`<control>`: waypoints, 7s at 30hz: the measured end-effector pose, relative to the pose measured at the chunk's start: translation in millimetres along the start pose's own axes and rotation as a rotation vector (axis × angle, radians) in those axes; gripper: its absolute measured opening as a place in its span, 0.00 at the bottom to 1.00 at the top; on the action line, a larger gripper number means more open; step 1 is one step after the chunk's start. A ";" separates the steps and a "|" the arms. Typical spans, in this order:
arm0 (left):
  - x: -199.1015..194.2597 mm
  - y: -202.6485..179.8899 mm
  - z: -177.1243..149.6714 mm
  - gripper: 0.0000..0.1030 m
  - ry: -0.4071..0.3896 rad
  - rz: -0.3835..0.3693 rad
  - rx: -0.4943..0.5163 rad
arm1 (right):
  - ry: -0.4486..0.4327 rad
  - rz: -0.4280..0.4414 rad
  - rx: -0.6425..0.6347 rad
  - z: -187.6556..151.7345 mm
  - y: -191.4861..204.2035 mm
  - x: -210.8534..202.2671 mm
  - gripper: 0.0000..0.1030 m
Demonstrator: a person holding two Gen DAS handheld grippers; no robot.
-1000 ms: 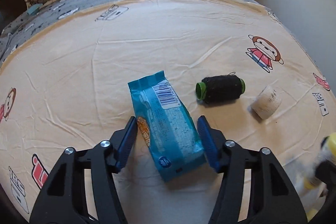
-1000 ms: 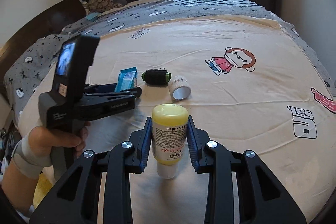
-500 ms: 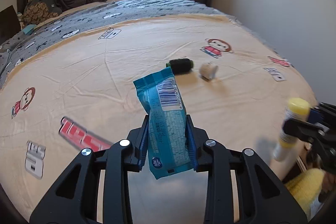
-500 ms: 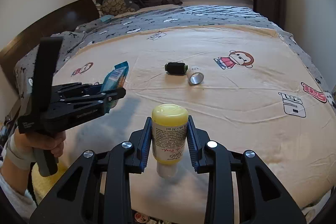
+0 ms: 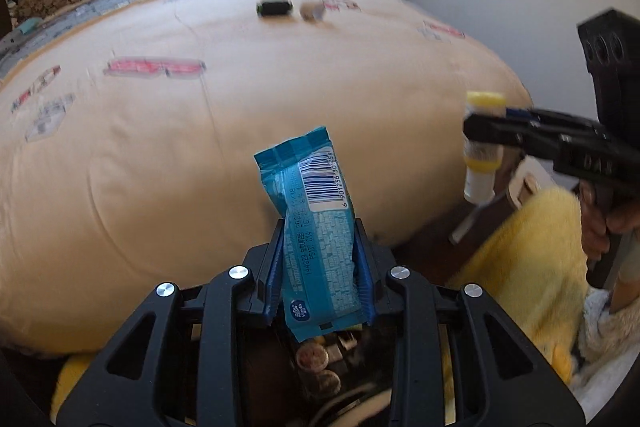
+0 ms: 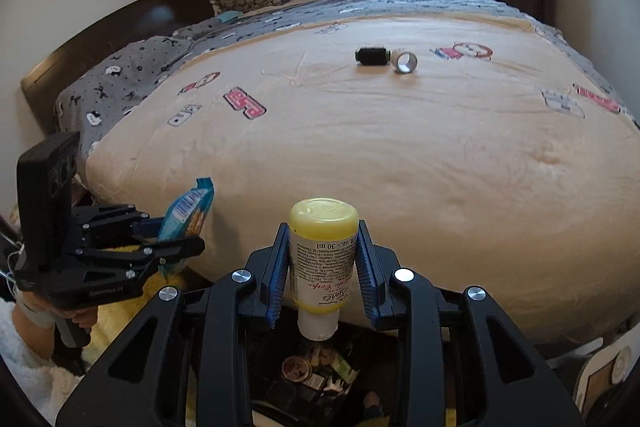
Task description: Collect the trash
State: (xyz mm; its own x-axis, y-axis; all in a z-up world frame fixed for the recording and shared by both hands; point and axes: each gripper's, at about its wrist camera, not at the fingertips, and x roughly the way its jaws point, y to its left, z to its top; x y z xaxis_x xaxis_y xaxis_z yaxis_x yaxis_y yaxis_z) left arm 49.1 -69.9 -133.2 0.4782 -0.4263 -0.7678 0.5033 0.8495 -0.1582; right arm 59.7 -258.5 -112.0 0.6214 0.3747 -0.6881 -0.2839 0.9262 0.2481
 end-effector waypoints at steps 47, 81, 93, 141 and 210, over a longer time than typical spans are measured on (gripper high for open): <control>55.7 -1.0 -57.8 0.92 0.241 0.037 -0.052 | 0.200 -0.037 0.193 -59.5 -16.1 43.7 0.88; 69.5 82.3 170.5 0.92 -0.057 0.238 -0.128 | 0.005 -0.213 0.013 201.8 -73.8 171.8 0.61; 102.6 66.8 213.2 0.92 -0.066 0.253 -0.108 | -0.001 -0.248 -0.003 175.8 -76.0 118.5 0.35; -5.6 -9.1 88.1 0.50 -0.152 0.106 -0.009 | -0.092 -0.070 -0.066 38.2 -8.3 -10.8 0.35; -111.3 3.9 22.4 0.92 -0.254 0.344 -0.076 | -0.100 -0.343 0.123 17.0 40.8 -74.8 0.97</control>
State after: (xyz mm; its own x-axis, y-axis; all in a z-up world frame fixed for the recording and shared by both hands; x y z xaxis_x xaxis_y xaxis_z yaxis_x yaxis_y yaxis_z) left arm 14.0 -26.1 -34.4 0.7756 -0.1689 -0.6082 0.2334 0.9720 0.0277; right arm 14.0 -248.1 -38.9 0.7349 0.0389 -0.6771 0.0390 0.9943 0.0995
